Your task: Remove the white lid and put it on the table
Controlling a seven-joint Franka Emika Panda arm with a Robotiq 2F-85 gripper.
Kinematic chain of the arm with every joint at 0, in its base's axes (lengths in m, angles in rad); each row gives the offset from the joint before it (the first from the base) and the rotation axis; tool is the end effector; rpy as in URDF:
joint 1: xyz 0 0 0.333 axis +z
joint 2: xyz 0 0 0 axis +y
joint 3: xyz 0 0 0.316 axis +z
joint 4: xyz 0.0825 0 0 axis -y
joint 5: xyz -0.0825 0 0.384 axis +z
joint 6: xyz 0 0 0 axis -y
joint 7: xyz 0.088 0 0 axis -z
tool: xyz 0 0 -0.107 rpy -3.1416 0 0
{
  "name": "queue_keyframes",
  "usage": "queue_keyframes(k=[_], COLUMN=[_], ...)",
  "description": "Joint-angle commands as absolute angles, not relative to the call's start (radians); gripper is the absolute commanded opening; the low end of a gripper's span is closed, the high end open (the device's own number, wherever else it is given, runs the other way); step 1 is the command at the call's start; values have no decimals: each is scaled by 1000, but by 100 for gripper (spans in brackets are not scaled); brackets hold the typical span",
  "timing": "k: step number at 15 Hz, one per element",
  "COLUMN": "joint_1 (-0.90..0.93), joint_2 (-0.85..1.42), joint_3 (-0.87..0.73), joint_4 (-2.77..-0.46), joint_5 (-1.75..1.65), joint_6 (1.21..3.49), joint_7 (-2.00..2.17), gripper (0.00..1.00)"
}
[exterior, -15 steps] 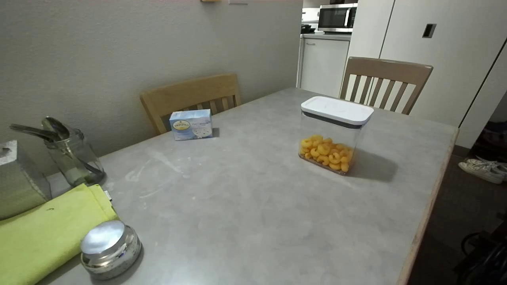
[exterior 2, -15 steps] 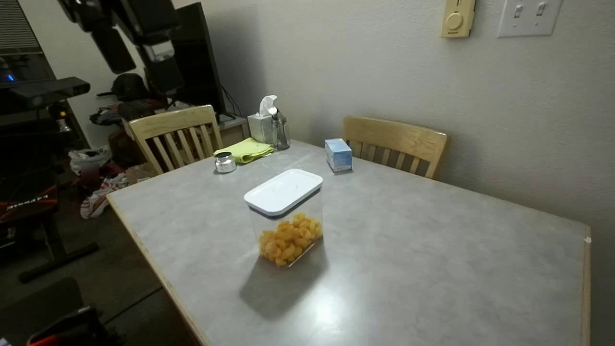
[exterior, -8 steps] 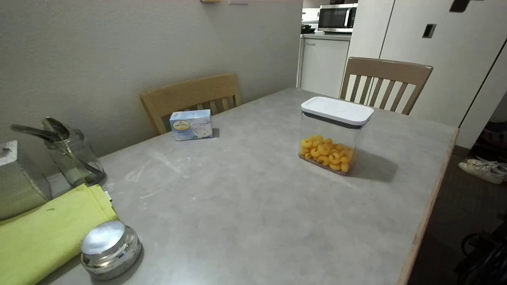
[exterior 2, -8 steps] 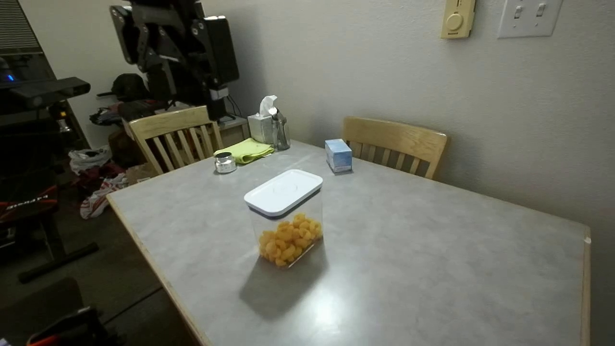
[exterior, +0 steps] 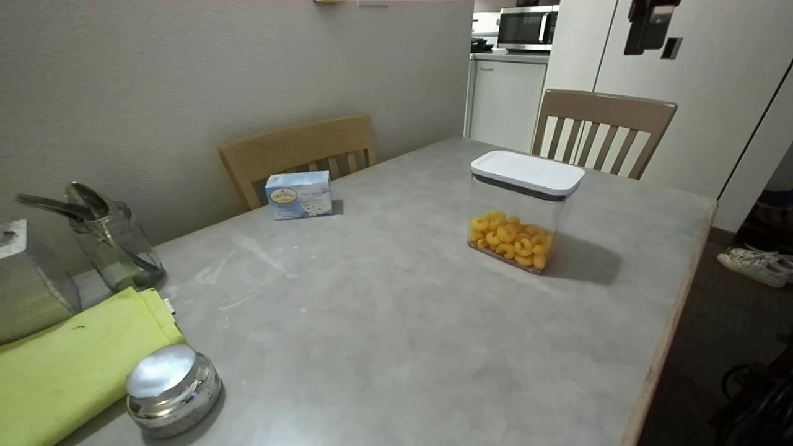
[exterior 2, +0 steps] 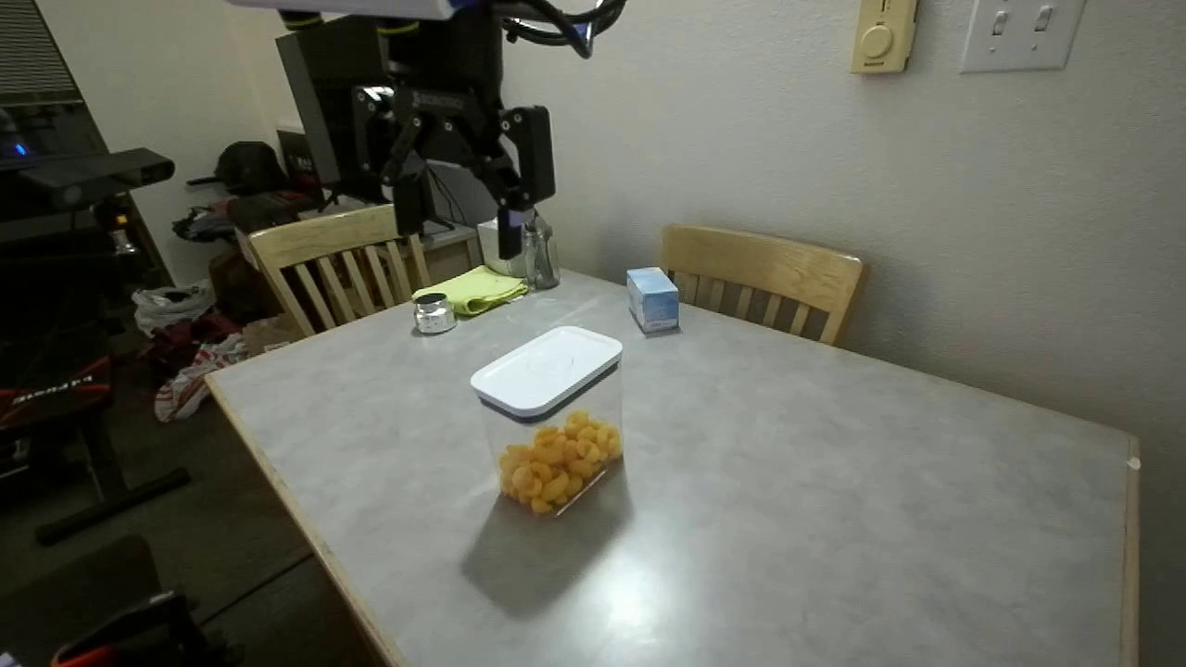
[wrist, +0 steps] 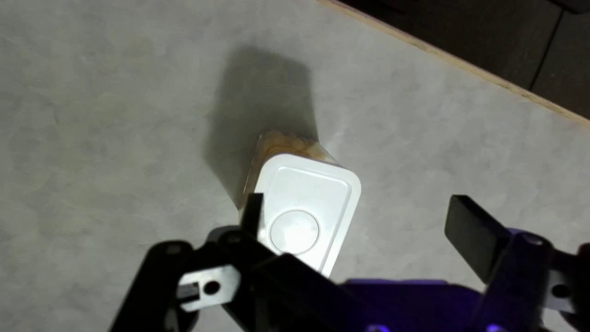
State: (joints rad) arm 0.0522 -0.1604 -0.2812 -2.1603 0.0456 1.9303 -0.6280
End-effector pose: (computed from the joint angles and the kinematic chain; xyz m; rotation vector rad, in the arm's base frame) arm 0.4826 -0.1132 0.4575 -2.9746 -0.5820 0.0510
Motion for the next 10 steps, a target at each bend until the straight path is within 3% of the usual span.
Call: queue_keyframes(k=[1, 10], joint_1=[1, -64], joint_2=[-34, 125], joint_3=[-231, -155], joint_4=[-2065, -1987], joint_5=[56, 53], joint_6=[1925, 1915], joint_7=[-661, -638], gripper=[100, 100])
